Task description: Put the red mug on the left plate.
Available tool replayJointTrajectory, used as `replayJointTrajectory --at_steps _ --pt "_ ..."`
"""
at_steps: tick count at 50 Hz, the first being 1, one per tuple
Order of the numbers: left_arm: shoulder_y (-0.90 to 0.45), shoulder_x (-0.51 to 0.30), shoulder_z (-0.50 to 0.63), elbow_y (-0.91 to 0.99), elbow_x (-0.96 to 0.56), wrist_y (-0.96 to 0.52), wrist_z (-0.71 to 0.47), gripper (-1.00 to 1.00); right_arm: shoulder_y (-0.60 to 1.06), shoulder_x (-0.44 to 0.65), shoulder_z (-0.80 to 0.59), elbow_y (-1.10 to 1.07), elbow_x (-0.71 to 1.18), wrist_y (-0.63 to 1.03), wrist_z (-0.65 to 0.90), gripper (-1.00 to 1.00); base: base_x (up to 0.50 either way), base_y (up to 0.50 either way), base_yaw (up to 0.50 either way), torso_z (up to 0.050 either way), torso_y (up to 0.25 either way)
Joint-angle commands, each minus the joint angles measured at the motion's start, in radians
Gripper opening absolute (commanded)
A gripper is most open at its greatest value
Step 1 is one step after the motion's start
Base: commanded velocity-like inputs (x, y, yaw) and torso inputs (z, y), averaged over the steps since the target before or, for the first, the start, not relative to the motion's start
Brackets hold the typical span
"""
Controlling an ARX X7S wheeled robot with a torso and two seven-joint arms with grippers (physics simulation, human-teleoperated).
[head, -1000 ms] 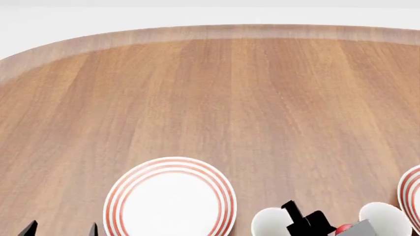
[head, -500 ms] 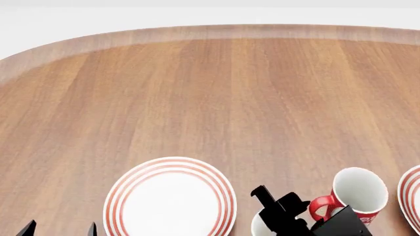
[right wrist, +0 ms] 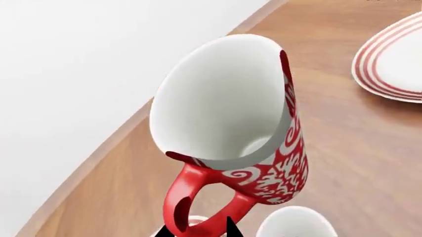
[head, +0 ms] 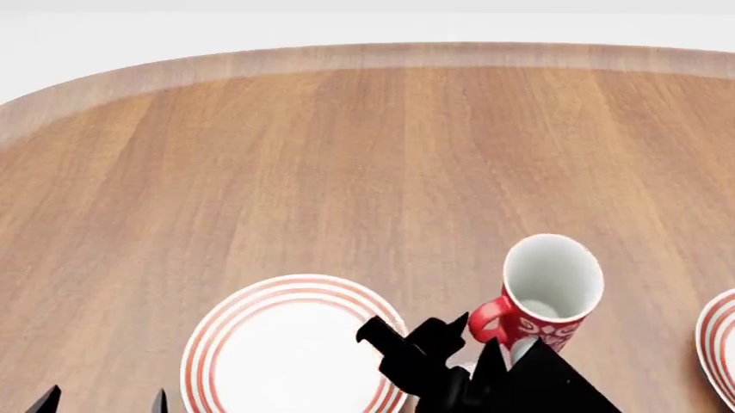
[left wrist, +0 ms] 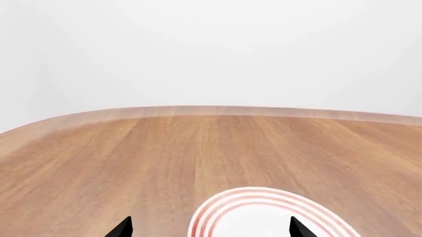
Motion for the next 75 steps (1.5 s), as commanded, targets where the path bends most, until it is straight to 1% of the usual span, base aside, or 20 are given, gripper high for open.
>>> replayJointTrajectory --at_steps 1,12,20,21,23,24,26,28,29,31,32,33,36,38,40,43,47,55,68,75 --pt "0.002 -0.005 0.000 0.005 -0.006 0.001 -0.004 1.00 0.016 0.000 -0.080 -0.038 -0.031 0.017 -0.079 -1.00 0.00 0.00 0.00 0.000 0.000" --pt "0.001 -0.008 0.002 0.007 -0.007 0.002 -0.009 1.00 0.041 -0.009 -0.150 0.003 -0.062 0.021 -0.163 -1.00 0.00 0.00 0.00 0.000 0.000" --pt "-0.003 -0.009 0.005 0.002 -0.008 0.003 -0.010 1.00 0.069 0.000 -0.201 0.055 -0.040 0.024 -0.304 -1.00 0.00 0.00 0.00 0.000 0.000" --pt "-0.003 -0.009 0.006 0.002 -0.008 0.003 -0.010 1.00 0.074 0.000 -0.202 0.062 -0.037 0.038 -0.291 -1.00 0.00 0.00 0.00 0.000 0.000" --pt "-0.002 -0.011 0.005 0.005 -0.009 0.002 -0.011 1.00 0.086 0.005 -0.217 0.082 -0.030 0.028 -0.365 -1.00 0.00 0.00 0.00 0.000 0.000" --pt "-0.002 -0.011 0.005 0.005 -0.010 0.002 -0.012 1.00 0.086 0.005 -0.218 0.083 -0.030 0.027 -0.365 -1.00 0.00 0.00 0.00 0.000 0.000" --pt "-0.003 -0.011 0.005 0.003 -0.010 0.003 -0.012 1.00 0.104 0.006 -0.228 0.117 -0.019 0.021 -0.434 -1.00 0.00 0.00 0.00 0.000 0.000" --pt "-0.003 -0.012 0.006 0.004 -0.010 0.003 -0.013 1.00 0.111 0.002 -0.224 0.143 -0.012 0.017 -0.450 -1.00 0.00 0.00 0.00 0.000 0.000" --pt "-0.002 -0.012 0.006 0.006 -0.010 0.003 -0.014 1.00 0.130 0.001 -0.235 0.185 -0.019 0.012 -0.501 -1.00 0.00 0.00 0.00 0.000 0.000" --pt "-0.001 -0.013 0.007 0.007 -0.011 0.003 -0.015 1.00 0.152 0.005 -0.249 0.214 -0.038 0.014 -0.529 -1.00 0.00 0.00 0.00 0.000 0.000" --pt "-0.001 -0.014 0.006 0.008 -0.011 0.003 -0.015 1.00 0.167 0.011 -0.256 0.221 -0.026 0.051 -0.520 -1.00 0.00 0.00 0.00 0.000 0.000" --pt "0.000 -0.015 0.005 0.009 -0.013 0.004 -0.015 1.00 0.170 0.009 -0.256 0.237 -0.041 0.021 -0.553 -1.00 0.00 0.00 0.00 0.000 0.000" --pt "-0.001 -0.015 0.006 0.009 -0.014 0.004 -0.017 1.00 0.207 0.024 -0.290 0.263 -0.026 0.084 -0.594 -1.00 0.00 0.00 0.00 0.000 0.003" --pt "-0.001 -0.015 0.007 0.008 -0.013 0.004 -0.017 1.00 0.215 0.028 -0.303 0.275 -0.052 0.069 -0.618 -1.00 0.00 0.00 0.00 0.000 0.000" --pt "-0.002 -0.015 0.008 0.007 -0.014 0.004 -0.017 1.00 0.236 0.033 -0.318 0.299 -0.035 0.107 -0.645 -1.00 0.00 0.00 0.00 0.000 0.000" --pt "-0.004 -0.015 0.010 0.003 -0.013 0.005 -0.018 1.00 0.241 0.018 -0.322 0.360 -0.033 0.079 -0.714 -1.00 0.00 0.00 0.00 0.000 0.000" --pt "-0.004 -0.016 0.011 0.004 -0.014 0.005 -0.019 1.00 0.251 0.000 -0.329 0.421 -0.031 0.067 -0.764 -1.00 0.00 0.00 0.00 0.000 0.000" --pt "-0.002 -0.020 0.010 0.009 -0.018 0.006 -0.022 1.00 0.272 -0.019 -0.335 0.502 -0.010 0.068 -0.837 -1.00 0.00 0.00 0.00 0.000 0.000" --pt "-0.001 -0.022 0.013 0.007 -0.016 0.012 -0.028 1.00 0.247 -0.052 -0.308 0.599 0.052 0.026 -0.935 -1.00 0.00 0.00 0.00 0.000 0.001" --pt "0.000 -0.025 0.014 0.011 -0.018 0.011 -0.030 1.00 0.260 -0.079 -0.309 0.669 0.057 0.018 -0.959 -1.00 0.00 0.00 0.00 0.000 0.000"
